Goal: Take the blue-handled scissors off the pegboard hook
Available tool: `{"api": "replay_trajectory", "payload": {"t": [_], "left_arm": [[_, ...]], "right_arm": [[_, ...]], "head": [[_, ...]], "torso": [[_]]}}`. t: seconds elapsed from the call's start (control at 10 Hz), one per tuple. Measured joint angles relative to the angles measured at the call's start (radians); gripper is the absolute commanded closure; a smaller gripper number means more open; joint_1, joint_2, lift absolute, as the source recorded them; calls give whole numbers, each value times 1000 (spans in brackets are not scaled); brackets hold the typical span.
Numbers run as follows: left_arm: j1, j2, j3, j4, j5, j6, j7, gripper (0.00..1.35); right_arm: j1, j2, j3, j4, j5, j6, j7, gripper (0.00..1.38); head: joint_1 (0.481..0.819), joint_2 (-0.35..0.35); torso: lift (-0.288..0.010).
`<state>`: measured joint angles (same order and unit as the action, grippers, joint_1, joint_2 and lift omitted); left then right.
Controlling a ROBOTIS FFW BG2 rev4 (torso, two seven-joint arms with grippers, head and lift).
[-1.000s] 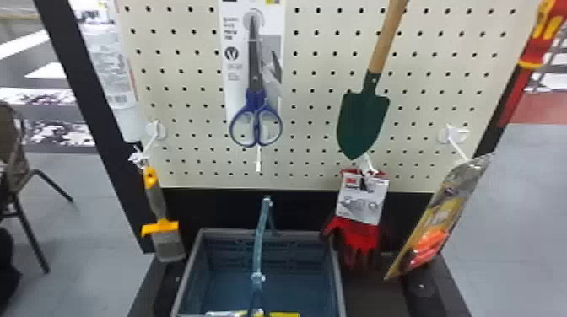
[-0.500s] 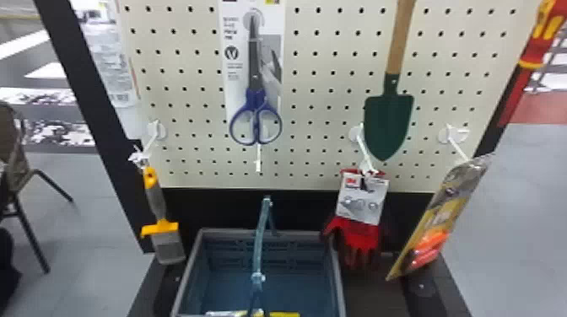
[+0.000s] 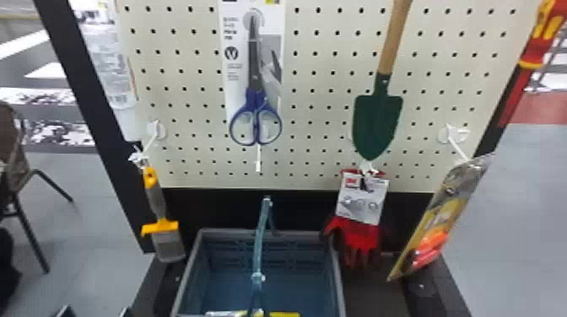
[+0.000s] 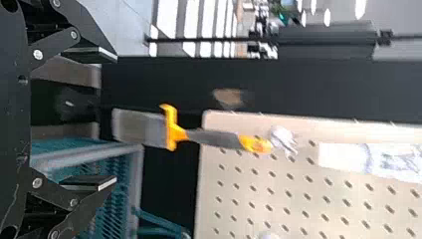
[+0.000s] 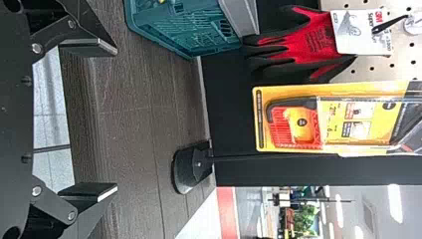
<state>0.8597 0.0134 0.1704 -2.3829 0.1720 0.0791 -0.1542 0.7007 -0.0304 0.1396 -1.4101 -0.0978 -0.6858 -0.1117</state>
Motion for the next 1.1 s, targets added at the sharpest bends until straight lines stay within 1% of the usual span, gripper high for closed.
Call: {"api": "replay_trajectory", "payload": {"t": [0.1,0.2,0.3,0.5,0.6,0.7,0.8,1.0,1.1], "left_arm": [[-27,-3,13,-60,-22,56,-40,421],[-53,-7,27,-94,-31,106,-87,421],[-89,-12,48,-128,-48,159,-151,421],[-151,-13,78,-211,-78,243,-221,421],[-192,-13,92,-243,-100,283,-271,421],[-245,-13,107,-260,-126,324,-336,421],[-300,-10,117,-268,-151,356,-385,421],[-376,16,112,-270,-150,398,-429,418],[-424,36,102,-271,-146,428,-476,418]], "right_arm": [[0,0,0,0,0,1,0,317],[2,0,0,0,0,1,0,317],[2,0,0,0,0,2,0,317],[2,0,0,0,0,4,0,317],[3,0,0,0,1,5,0,317],[4,0,0,0,1,5,0,317],[3,1,0,0,1,6,1,317],[2,1,0,0,1,6,1,317],[2,1,0,0,1,6,1,317]], "head": [[549,0],[549,0],[549,0],[549,0],[549,0],[549,0],[549,0],[549,0],[549,0]], "torso": [[-100],[-100],[-100],[-100],[-100],[-100],[-100],[-100],[-100]]}}
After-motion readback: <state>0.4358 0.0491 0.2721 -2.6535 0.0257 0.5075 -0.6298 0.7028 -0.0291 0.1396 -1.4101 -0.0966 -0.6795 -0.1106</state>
